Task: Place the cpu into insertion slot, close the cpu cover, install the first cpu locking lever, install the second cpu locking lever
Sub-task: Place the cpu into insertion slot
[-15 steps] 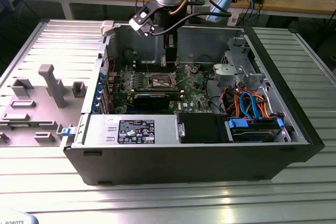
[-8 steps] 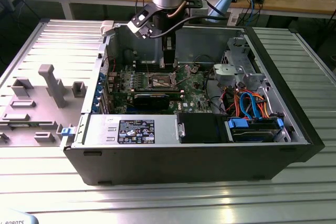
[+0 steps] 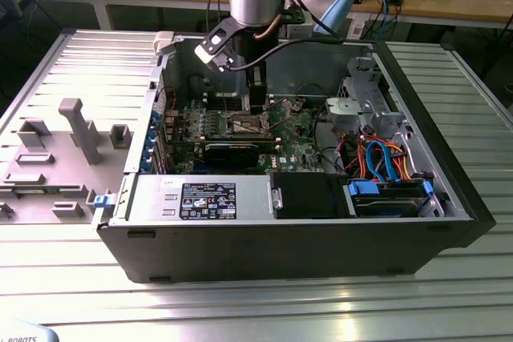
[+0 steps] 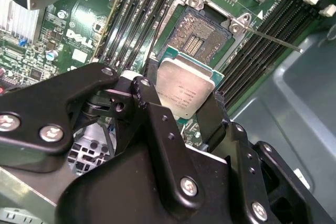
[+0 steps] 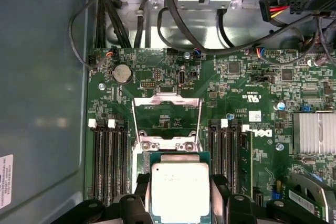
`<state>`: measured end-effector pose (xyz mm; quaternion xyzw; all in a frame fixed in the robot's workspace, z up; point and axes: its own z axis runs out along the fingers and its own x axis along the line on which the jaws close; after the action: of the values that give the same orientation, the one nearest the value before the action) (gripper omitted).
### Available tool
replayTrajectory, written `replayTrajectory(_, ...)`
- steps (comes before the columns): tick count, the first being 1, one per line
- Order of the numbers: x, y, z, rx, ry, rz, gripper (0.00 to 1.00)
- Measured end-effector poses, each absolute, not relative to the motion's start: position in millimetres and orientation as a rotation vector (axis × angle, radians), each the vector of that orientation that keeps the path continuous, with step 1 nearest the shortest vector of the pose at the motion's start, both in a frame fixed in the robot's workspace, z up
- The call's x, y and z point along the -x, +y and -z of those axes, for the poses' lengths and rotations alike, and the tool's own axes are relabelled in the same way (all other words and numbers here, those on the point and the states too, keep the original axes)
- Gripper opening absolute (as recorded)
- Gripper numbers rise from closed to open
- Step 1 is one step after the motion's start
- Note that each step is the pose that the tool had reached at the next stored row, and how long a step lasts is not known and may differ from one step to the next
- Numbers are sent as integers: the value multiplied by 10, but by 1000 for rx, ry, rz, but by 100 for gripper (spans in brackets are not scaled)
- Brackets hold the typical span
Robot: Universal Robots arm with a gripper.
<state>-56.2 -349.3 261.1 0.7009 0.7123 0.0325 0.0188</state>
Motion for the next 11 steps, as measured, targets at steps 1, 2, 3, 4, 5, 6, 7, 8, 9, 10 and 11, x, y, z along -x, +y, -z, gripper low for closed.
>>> replayTrajectory(1, 563, -3494, -2604, -2175, 2212, -101, 54)
replayTrajectory(2, 563, -3494, -2604, -2175, 2212, -100, 54)
replayTrajectory(3, 562, -3494, -2603, -2175, 2212, -101, 54)
replayTrajectory(4, 562, -3494, -2602, -2175, 2212, -101, 54)
replayTrajectory(5, 562, -3494, -2602, -2175, 2212, -101, 54)
replayTrajectory(6, 562, -3494, -2602, -2175, 2212, -101, 54)
replayTrajectory(7, 562, -3494, -2602, -2175, 2212, -101, 54)
replayTrajectory(8, 562, -3494, -2602, -2175, 2212, -101, 54)
replayTrajectory(9, 562, -3494, -2602, -2175, 2212, -101, 54)
replayTrajectory(10, 562, -3494, -2602, -2175, 2212, -101, 54)
replayTrajectory(11, 562, -3494, -2601, -2175, 2212, -101, 54)
